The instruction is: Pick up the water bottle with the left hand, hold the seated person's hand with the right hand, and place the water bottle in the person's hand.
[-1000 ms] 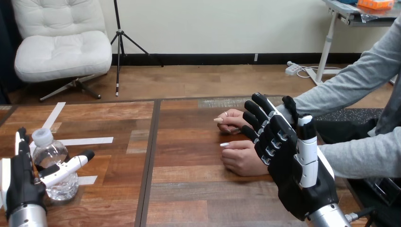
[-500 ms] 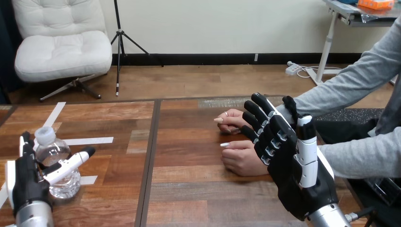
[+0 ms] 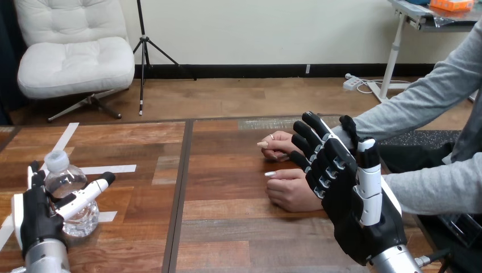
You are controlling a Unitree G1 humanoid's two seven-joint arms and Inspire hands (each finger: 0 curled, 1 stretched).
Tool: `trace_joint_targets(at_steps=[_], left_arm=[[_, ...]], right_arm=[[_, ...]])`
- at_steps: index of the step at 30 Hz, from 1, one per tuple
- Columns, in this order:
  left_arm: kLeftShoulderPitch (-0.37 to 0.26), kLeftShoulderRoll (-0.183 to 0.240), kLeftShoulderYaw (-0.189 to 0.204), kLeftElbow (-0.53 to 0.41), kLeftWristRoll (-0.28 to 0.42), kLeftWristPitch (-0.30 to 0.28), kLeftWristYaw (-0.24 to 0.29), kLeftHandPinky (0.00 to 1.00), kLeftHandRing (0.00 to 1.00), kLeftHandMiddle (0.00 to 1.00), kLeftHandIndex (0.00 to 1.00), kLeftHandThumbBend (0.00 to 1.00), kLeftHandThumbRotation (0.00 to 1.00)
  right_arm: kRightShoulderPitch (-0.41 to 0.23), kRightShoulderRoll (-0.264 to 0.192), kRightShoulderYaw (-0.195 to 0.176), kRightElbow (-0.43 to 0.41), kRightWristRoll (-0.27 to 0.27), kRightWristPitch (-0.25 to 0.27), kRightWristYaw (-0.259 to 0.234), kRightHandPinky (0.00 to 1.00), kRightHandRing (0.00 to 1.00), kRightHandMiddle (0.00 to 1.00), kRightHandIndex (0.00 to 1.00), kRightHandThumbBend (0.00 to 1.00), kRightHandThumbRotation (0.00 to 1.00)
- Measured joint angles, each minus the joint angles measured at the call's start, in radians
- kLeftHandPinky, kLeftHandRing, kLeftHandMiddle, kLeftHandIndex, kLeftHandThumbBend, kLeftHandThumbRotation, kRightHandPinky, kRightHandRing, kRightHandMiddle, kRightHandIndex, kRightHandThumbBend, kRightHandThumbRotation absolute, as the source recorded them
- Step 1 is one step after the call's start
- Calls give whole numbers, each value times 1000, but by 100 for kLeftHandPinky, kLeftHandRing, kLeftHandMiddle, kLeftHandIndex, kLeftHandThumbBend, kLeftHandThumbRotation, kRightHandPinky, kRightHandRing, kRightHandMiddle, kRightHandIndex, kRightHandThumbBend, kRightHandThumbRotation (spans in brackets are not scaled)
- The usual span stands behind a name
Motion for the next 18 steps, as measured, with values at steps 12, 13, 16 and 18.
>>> trace_joint_targets(at_steps=[12,13,16,18], left_arm=[[-24,0,0,49,-17,0,13,100,100,100,100,88,15],[-26,0,0,52,-17,0,16,100,100,100,100,88,16],[-31,1,0,62,-19,0,22,100,100,100,100,88,15],[-33,1,0,68,-22,1,22,100,100,100,100,88,15]], right_arm=[[0,0,0,0,0,0,0,100,99,97,97,81,100],[0,0,0,0,0,0,0,100,99,97,97,81,100],[0,0,0,0,0,0,0,100,99,97,97,81,100],[0,0,0,0,0,0,0,100,99,97,97,81,100]])
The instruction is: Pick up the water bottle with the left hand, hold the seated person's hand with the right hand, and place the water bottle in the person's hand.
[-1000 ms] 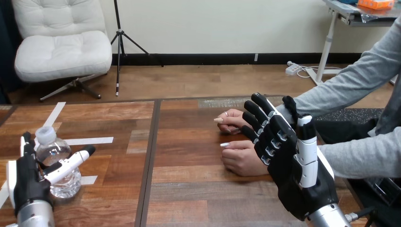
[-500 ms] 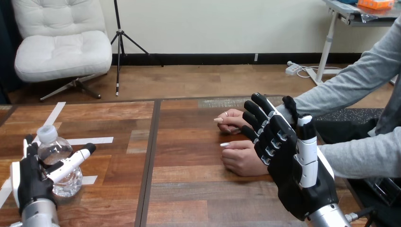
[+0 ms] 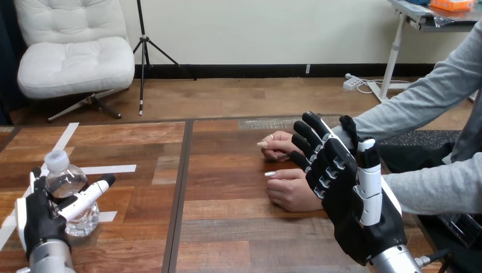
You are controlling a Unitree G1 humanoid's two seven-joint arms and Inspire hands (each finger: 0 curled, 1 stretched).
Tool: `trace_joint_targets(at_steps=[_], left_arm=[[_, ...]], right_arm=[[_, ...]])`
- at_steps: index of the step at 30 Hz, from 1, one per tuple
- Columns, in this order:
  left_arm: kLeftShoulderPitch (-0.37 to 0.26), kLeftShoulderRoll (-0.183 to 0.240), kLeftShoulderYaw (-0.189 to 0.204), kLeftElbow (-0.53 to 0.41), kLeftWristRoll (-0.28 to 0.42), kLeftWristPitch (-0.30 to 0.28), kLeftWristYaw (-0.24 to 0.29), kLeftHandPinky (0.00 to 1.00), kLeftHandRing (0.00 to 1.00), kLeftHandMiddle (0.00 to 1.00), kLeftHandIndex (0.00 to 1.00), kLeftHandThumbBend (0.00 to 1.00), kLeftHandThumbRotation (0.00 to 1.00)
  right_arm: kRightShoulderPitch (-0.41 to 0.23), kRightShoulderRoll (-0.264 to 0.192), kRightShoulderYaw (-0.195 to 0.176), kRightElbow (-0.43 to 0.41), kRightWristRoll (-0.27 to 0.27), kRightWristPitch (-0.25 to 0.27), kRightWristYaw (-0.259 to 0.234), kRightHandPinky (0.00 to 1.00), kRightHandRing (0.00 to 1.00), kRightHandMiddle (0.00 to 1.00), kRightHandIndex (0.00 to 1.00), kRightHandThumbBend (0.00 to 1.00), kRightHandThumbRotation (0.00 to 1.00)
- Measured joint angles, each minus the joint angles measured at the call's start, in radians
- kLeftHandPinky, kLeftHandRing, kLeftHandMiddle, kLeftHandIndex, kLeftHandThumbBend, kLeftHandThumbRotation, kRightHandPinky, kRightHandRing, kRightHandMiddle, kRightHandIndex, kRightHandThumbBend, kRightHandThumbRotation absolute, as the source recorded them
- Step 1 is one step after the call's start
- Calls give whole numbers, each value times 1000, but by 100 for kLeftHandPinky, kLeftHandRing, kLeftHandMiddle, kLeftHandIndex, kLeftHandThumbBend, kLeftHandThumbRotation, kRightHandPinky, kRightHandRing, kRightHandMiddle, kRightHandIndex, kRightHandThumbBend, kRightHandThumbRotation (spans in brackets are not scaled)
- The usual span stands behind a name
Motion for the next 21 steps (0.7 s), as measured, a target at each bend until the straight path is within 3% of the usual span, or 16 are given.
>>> trace_joint_targets(at_steps=[14,21], left_arm=[[-20,1,4,27,-23,21,6,100,100,100,100,87,11],[-31,1,2,22,-12,58,45,98,99,100,100,86,8]], right_arm=[[0,0,0,0,0,0,0,100,99,97,97,81,100],[0,0,0,0,0,0,0,100,99,98,97,80,100]])
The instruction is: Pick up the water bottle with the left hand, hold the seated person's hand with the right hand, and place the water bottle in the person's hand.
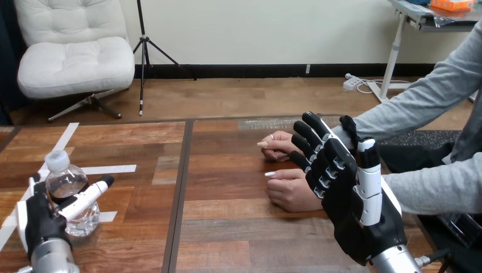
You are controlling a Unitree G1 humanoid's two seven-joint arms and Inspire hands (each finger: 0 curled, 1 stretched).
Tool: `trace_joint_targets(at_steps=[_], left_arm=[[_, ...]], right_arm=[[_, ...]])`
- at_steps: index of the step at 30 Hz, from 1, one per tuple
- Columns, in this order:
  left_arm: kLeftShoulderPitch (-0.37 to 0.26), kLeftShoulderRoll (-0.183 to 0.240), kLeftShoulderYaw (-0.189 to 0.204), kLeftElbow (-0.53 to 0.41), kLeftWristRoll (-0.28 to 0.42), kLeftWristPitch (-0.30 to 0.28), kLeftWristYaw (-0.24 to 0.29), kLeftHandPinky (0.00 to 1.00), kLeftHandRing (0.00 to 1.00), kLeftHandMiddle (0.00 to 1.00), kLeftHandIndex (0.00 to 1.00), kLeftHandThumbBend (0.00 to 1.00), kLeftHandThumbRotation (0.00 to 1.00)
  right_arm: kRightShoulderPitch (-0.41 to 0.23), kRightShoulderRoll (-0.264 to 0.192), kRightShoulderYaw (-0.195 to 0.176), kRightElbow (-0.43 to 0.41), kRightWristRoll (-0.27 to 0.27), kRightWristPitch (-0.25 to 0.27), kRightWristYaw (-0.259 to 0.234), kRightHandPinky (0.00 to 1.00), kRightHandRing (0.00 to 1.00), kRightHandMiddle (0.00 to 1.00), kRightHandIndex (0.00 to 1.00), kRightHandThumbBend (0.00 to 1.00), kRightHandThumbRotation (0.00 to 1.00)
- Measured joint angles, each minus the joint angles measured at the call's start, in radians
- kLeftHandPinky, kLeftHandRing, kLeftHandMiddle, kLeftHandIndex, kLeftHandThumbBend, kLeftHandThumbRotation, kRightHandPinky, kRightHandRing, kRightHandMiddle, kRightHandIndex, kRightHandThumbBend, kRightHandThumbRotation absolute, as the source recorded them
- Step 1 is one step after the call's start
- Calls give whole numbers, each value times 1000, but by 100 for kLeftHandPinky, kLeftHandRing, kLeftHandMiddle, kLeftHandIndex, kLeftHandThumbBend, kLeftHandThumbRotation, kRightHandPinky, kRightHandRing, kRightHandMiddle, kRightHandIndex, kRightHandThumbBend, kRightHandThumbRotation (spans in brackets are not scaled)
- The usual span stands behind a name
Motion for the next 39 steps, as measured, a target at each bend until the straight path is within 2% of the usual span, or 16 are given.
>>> trace_joint_targets(at_steps=[10,21,23,27,31,39], left_arm=[[-23,0,-4,-9,31,59,100,86,90,92,91,85,1],[-30,-1,-6,-18,59,100,176,70,75,76,74,81,0],[-30,-2,-7,-18,63,100,193,63,69,71,69,79,0],[-30,-6,-6,-15,80,91,232,56,62,64,62,75,0],[-29,-11,-6,-9,89,63,261,44,50,54,55,70,0],[-29,-9,-6,19,105,-12,296,36,41,46,49,70,0]], right_arm=[[0,0,0,0,0,0,0,100,99,97,97,81,100],[0,0,0,0,0,0,0,100,99,98,97,81,100],[0,0,0,0,0,0,0,100,99,98,97,81,100],[0,0,0,0,0,0,0,100,99,98,97,81,100],[0,0,0,0,1,0,0,100,99,98,97,82,100],[0,0,0,0,1,0,0,100,99,98,97,82,100]])
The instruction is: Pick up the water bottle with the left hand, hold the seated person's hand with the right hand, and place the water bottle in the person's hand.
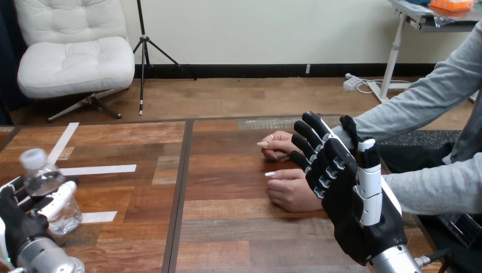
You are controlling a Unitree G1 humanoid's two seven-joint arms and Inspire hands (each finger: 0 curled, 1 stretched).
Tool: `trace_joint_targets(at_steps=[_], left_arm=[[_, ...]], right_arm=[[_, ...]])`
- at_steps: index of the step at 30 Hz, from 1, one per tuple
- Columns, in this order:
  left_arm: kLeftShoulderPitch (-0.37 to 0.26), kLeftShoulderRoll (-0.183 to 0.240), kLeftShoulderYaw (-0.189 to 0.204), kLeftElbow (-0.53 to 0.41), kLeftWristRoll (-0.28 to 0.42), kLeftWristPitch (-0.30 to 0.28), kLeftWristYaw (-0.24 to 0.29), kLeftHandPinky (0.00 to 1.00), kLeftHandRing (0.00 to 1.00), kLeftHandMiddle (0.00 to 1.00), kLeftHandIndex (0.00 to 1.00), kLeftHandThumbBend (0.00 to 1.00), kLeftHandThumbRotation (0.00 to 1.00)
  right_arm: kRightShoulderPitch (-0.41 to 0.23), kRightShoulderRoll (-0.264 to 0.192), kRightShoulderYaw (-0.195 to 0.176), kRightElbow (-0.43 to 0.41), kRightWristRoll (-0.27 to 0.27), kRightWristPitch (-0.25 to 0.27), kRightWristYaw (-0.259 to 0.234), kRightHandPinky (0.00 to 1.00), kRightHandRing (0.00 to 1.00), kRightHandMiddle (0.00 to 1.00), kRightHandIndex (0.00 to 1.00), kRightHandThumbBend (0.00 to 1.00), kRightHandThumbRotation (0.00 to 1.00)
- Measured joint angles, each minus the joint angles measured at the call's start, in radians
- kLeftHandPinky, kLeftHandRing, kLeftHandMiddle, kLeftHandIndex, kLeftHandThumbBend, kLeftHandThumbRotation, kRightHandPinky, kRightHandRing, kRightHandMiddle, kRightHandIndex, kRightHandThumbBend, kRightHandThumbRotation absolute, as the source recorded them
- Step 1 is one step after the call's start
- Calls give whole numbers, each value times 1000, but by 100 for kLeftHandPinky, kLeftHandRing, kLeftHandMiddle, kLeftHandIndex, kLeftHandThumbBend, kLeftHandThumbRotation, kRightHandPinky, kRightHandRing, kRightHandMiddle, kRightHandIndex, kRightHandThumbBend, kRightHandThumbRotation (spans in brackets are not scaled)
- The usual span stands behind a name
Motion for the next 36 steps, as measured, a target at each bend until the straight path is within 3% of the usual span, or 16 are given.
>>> trace_joint_targets(at_steps=[23,36], left_arm=[[3,2,-7,55,38,-88,10,38,42,46,48,76,0],[3,2,-6,58,38,-94,0,37,41,45,47,75,0]], right_arm=[[0,1,0,0,0,0,0,100,99,97,97,84,100],[0,1,0,0,0,0,0,100,99,97,97,84,100]])
